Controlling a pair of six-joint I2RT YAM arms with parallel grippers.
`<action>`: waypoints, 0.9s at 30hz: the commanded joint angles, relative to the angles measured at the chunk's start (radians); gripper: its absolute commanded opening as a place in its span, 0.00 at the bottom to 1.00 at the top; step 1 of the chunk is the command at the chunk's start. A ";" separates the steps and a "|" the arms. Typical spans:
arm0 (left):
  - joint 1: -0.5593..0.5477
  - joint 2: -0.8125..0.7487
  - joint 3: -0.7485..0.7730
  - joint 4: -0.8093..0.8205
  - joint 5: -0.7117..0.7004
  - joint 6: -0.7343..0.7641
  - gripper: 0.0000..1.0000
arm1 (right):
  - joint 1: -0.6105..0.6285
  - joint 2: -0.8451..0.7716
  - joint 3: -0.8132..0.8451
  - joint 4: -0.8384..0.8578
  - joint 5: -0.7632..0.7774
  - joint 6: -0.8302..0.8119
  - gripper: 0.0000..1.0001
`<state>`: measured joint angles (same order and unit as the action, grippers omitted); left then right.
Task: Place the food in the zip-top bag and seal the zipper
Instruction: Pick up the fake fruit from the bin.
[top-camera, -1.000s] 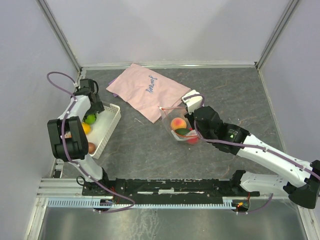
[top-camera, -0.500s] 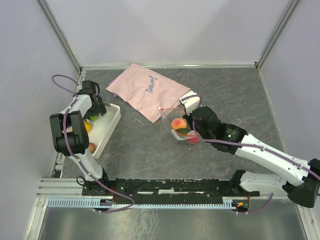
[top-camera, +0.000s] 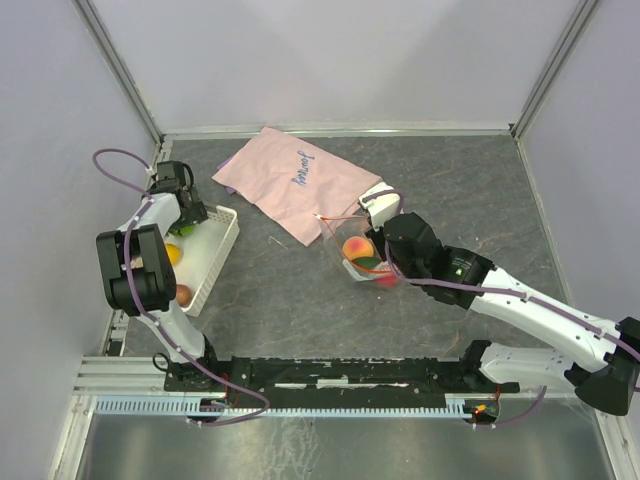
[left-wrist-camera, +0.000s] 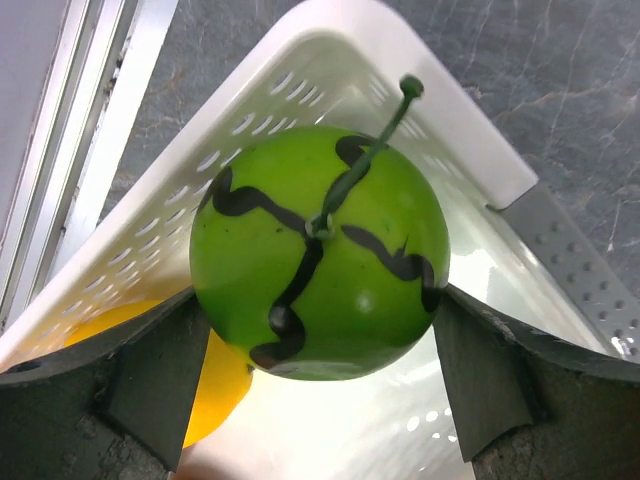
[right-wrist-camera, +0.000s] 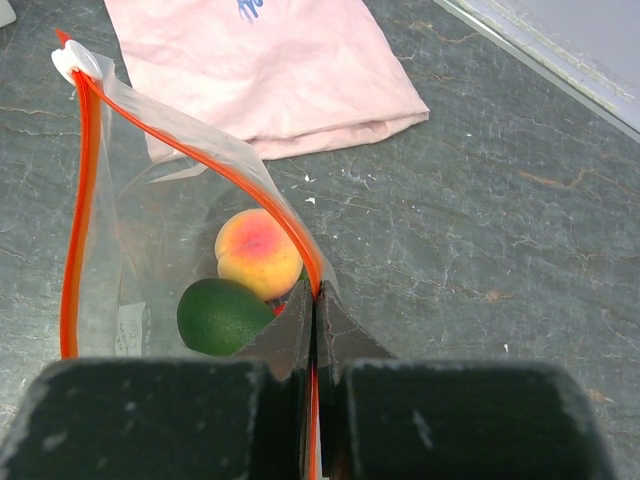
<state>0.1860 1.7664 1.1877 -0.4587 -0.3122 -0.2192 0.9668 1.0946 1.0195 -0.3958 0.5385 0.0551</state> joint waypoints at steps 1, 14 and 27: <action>0.004 -0.002 0.001 0.099 -0.007 -0.026 0.94 | 0.001 0.002 0.007 0.041 0.003 -0.005 0.02; 0.004 0.057 -0.001 0.149 0.003 0.009 0.93 | 0.000 0.044 0.019 0.033 -0.016 -0.003 0.02; 0.007 0.062 -0.013 0.198 0.030 0.030 0.96 | 0.001 0.069 0.027 0.023 -0.021 -0.002 0.02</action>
<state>0.1875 1.8393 1.1759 -0.3244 -0.3038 -0.2184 0.9668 1.1584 1.0195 -0.3965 0.5209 0.0547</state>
